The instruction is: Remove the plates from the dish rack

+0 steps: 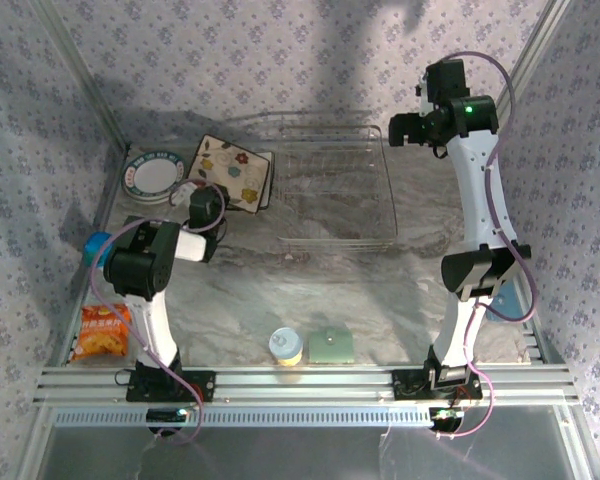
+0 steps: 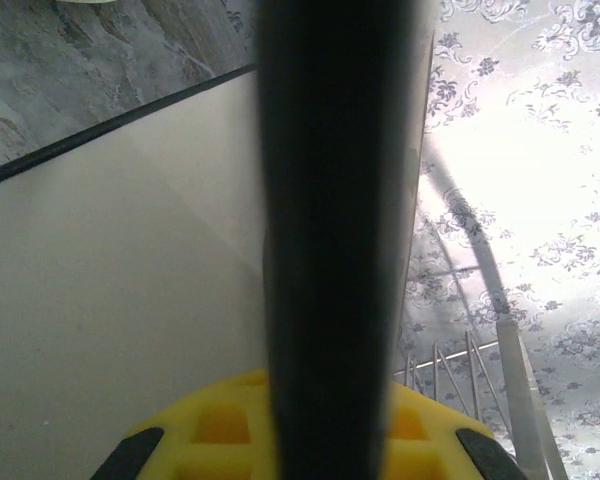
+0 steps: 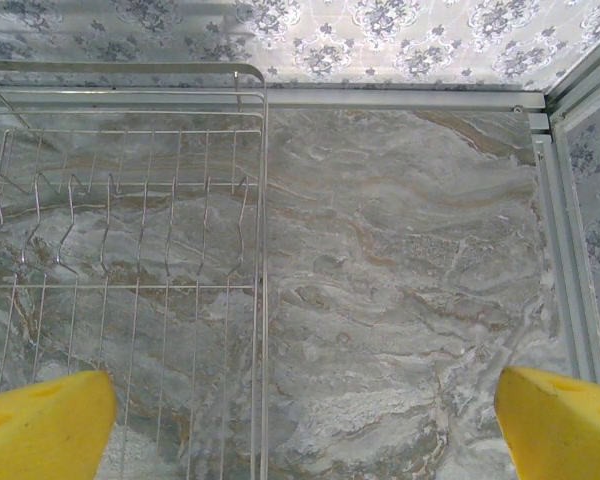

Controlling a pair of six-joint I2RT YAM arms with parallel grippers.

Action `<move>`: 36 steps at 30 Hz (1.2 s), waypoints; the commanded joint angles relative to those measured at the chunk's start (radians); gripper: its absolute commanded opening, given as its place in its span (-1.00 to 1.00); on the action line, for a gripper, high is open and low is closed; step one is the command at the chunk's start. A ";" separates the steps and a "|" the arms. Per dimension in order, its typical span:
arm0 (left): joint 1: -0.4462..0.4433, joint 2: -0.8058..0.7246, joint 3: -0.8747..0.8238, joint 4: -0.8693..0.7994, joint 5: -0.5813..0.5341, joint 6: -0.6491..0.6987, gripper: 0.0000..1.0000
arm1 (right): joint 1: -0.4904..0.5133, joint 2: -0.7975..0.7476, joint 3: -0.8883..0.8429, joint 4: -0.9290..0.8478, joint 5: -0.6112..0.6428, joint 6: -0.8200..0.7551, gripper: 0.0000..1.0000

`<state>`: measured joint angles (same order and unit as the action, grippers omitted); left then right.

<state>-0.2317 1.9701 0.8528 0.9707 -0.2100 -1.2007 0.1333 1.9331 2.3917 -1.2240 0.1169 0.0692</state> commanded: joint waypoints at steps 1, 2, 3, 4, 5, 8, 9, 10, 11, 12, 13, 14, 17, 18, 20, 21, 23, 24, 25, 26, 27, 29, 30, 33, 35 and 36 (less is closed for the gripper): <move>-0.009 -0.012 0.028 0.281 -0.048 -0.035 -1.00 | 0.004 -0.036 -0.010 0.000 0.004 -0.018 0.99; -0.013 -0.005 0.029 0.288 -0.054 -0.038 -1.00 | 0.004 -0.036 -0.012 0.001 0.003 -0.019 0.99; -0.016 0.002 0.030 0.297 -0.060 -0.041 -1.00 | 0.004 -0.036 -0.011 0.001 0.003 -0.019 0.99; -0.019 0.007 0.031 0.302 -0.063 -0.045 -1.00 | 0.004 -0.036 -0.011 0.000 0.002 -0.019 0.99; -0.022 0.015 0.032 0.308 -0.069 -0.048 -1.00 | 0.005 -0.033 -0.011 0.000 0.001 -0.019 0.99; -0.030 0.031 0.031 0.329 -0.083 -0.055 -1.00 | 0.006 -0.035 -0.012 -0.002 0.002 -0.021 0.99; -0.031 0.035 0.034 0.332 -0.086 -0.056 -1.00 | 0.004 -0.037 -0.011 -0.003 0.002 -0.021 0.99; -0.032 0.038 0.035 0.333 -0.088 -0.056 -1.00 | 0.005 -0.037 -0.010 -0.003 0.000 -0.020 0.99; -0.034 0.040 0.035 0.333 -0.090 -0.058 -1.00 | 0.004 -0.037 -0.010 -0.002 0.001 -0.022 0.99; -0.035 0.044 0.039 0.336 -0.093 -0.059 -1.00 | 0.005 -0.037 -0.011 -0.001 0.000 -0.020 0.99; -0.036 0.047 0.041 0.338 -0.095 -0.062 -1.00 | 0.004 -0.037 -0.012 -0.001 -0.001 -0.019 0.99; -0.037 0.050 0.042 0.341 -0.097 -0.065 -1.00 | 0.004 -0.037 -0.012 0.000 -0.003 -0.020 0.99; -0.037 0.055 0.046 0.341 -0.099 -0.071 -1.00 | 0.004 -0.036 -0.013 0.001 -0.005 -0.020 0.99; -0.038 0.056 0.046 0.339 -0.100 -0.073 -1.00 | 0.003 -0.036 -0.013 0.001 -0.005 -0.020 0.99; -0.038 0.056 0.046 0.338 -0.103 -0.075 -1.00 | 0.005 -0.037 -0.012 0.001 -0.006 -0.020 0.99; -0.039 0.055 0.048 0.334 -0.104 -0.075 -1.00 | 0.005 -0.037 -0.011 0.001 -0.006 -0.020 0.99; -0.039 0.053 0.048 0.329 -0.103 -0.077 -1.00 | 0.004 -0.037 -0.011 0.001 -0.008 -0.020 0.99; -0.040 0.053 0.049 0.326 -0.104 -0.078 -1.00 | 0.005 -0.037 -0.012 0.001 -0.007 -0.020 0.99; -0.040 0.052 0.049 0.323 -0.104 -0.082 -1.00 | 0.004 -0.037 -0.012 0.001 -0.007 -0.020 0.99; -0.040 0.052 0.050 0.320 -0.104 -0.082 -1.00 | 0.004 -0.037 -0.012 0.003 -0.006 -0.020 0.99; -0.040 0.050 0.050 0.317 -0.103 -0.083 -0.99 | 0.005 -0.037 -0.012 0.003 -0.009 -0.018 0.99; -0.040 0.049 0.053 0.311 -0.104 -0.085 -0.99 | 0.004 -0.039 -0.011 0.005 -0.009 -0.019 0.99; -0.040 0.049 0.054 0.309 -0.103 -0.086 -0.97 | 0.005 -0.039 -0.012 0.007 -0.009 -0.018 0.99; -0.041 0.050 0.058 0.306 -0.104 -0.091 -0.92 | 0.004 -0.040 -0.010 0.006 -0.010 -0.019 0.99; -0.041 0.050 0.060 0.302 -0.103 -0.094 -0.88 | 0.005 -0.042 -0.010 0.007 -0.010 -0.019 0.99; -0.044 0.050 0.060 0.301 -0.104 -0.094 -0.85 | 0.004 -0.043 -0.011 0.006 -0.012 -0.018 0.99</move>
<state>-0.2649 2.0499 0.8528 1.0901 -0.2855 -1.2755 0.1333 1.9285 2.3848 -1.2236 0.1162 0.0620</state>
